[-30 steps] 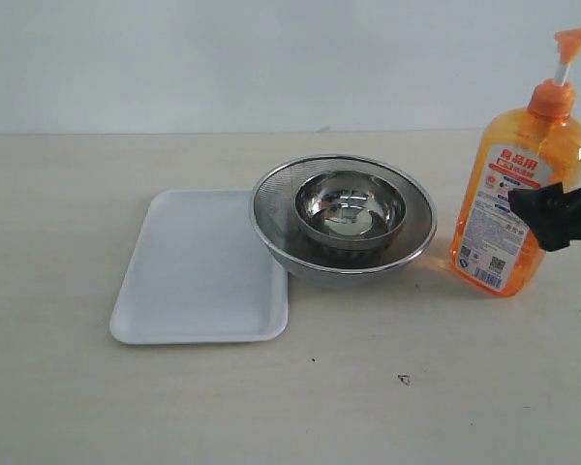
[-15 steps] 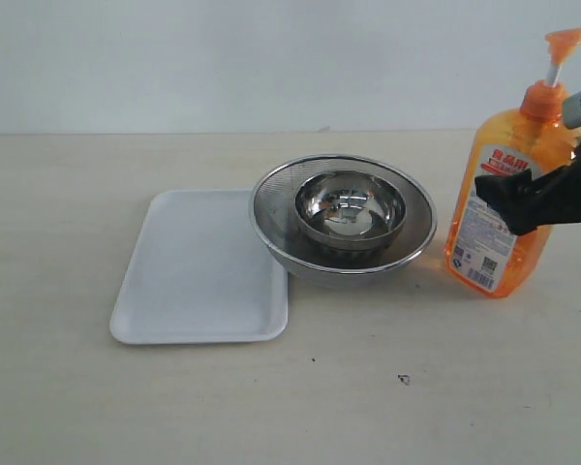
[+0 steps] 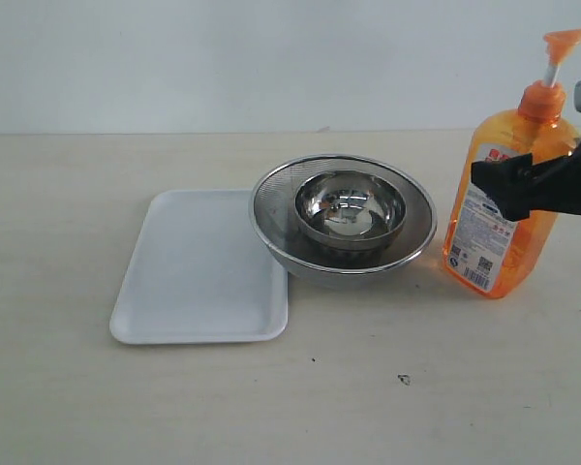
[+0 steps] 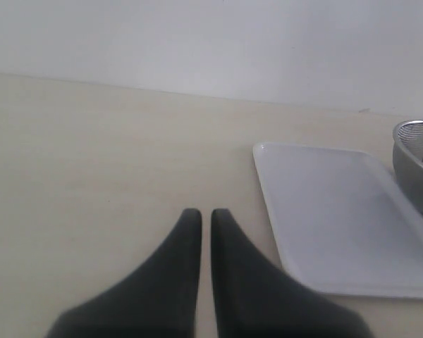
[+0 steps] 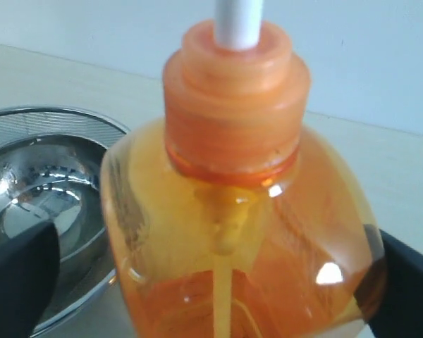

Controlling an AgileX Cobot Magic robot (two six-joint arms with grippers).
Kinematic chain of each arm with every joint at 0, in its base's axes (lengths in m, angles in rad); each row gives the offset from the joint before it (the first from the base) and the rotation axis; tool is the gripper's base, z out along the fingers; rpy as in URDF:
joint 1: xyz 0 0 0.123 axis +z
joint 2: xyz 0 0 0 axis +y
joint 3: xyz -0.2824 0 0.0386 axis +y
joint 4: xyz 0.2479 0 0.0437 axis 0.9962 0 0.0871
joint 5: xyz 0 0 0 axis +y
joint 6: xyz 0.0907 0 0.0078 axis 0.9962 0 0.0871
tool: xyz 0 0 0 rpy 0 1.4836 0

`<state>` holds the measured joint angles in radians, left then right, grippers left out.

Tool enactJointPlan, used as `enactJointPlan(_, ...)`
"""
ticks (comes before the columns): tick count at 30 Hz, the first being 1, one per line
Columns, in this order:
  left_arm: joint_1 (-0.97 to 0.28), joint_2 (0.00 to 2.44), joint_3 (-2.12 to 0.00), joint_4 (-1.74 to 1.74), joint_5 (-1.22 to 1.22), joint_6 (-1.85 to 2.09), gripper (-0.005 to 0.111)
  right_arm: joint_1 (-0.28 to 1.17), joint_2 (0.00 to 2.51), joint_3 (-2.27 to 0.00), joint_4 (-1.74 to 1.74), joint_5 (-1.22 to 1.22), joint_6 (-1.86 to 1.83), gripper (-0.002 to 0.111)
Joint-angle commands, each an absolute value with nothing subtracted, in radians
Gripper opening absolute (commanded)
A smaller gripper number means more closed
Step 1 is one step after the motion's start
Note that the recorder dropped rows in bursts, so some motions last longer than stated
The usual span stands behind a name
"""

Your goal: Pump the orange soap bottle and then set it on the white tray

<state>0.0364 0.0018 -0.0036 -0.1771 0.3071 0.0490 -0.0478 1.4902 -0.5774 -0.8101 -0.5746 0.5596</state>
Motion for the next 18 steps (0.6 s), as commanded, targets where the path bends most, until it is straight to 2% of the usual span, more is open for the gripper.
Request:
enactJointPlan(1,0.039,0.000,0.000,-0.174,0.295,0.044,0.005,-0.050,1.491,-0.583,-0.810,-0.605,0.567,0.105)
enactJointPlan(12,0.039,0.000,0.000,-0.174,0.295,0.044,0.005,-0.050,1.491,-0.583,-0.908,-0.625,0.564,0.105)
enactJointPlan(14,0.039,0.000,0.000,-0.174,0.295,0.044,0.005,-0.050,1.491,-0.583,-0.931,-0.625,0.564,0.102)
enactJointPlan(15,0.039,0.000,0.000,-0.174,0.295,0.044,0.005,-0.050,1.491,-0.583,-0.935,-0.625,0.567,0.099)
enactJointPlan(18,0.039,0.000,0.000,-0.174,0.295,0.044,0.005,-0.050,1.491,-0.583,-0.942,-0.625,0.569,0.078)
